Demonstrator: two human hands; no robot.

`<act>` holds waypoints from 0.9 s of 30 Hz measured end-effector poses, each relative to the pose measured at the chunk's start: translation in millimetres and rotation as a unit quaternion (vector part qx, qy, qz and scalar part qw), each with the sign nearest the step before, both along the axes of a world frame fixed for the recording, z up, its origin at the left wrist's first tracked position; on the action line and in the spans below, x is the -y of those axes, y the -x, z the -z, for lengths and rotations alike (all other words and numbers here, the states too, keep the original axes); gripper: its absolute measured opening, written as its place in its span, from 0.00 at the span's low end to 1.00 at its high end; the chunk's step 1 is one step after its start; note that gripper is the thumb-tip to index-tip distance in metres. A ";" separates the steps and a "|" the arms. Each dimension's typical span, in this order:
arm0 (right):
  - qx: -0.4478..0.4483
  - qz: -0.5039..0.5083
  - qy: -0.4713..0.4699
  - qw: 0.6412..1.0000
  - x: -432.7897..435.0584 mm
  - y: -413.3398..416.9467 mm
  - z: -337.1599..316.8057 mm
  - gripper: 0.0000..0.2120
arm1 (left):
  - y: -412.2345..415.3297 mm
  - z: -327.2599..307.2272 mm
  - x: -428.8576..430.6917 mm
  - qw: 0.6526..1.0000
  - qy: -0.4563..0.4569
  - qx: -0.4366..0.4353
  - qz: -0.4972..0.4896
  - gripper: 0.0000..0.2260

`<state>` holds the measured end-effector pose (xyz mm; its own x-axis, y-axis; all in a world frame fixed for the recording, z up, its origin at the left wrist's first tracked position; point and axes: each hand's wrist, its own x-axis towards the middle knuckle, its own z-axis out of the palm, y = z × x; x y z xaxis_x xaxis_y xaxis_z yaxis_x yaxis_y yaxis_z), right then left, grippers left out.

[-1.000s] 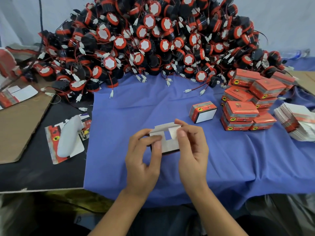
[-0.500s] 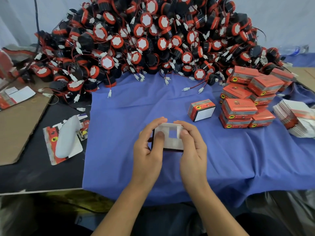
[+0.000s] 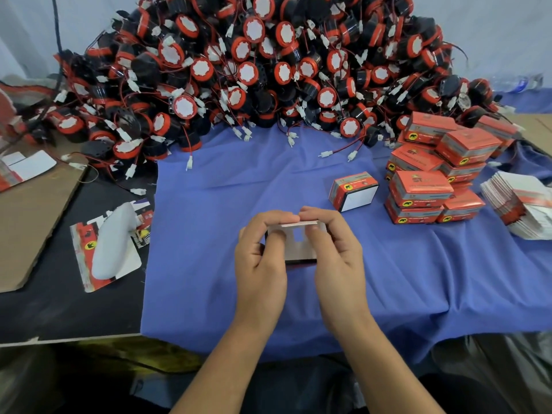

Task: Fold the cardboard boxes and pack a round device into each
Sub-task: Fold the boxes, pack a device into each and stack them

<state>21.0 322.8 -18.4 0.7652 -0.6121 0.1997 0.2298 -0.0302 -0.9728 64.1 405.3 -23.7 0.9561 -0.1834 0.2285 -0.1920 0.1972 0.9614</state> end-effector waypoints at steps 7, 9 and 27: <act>-0.014 -0.027 -0.021 0.999 5.5 0.9 -1.6 0.12 | -3.4 -2.0 0.4 0.998 0.034 -0.045 0.023 0.13; -0.008 -0.029 -0.010 0.999 6.0 2.2 -1.3 0.11 | -3.9 -1.2 -3.1 0.997 0.036 -0.054 0.039 0.12; -0.021 0.009 0.057 0.998 -1.7 3.1 -5.3 0.10 | 0.3 -5.1 -6.9 0.997 -0.070 0.028 0.031 0.18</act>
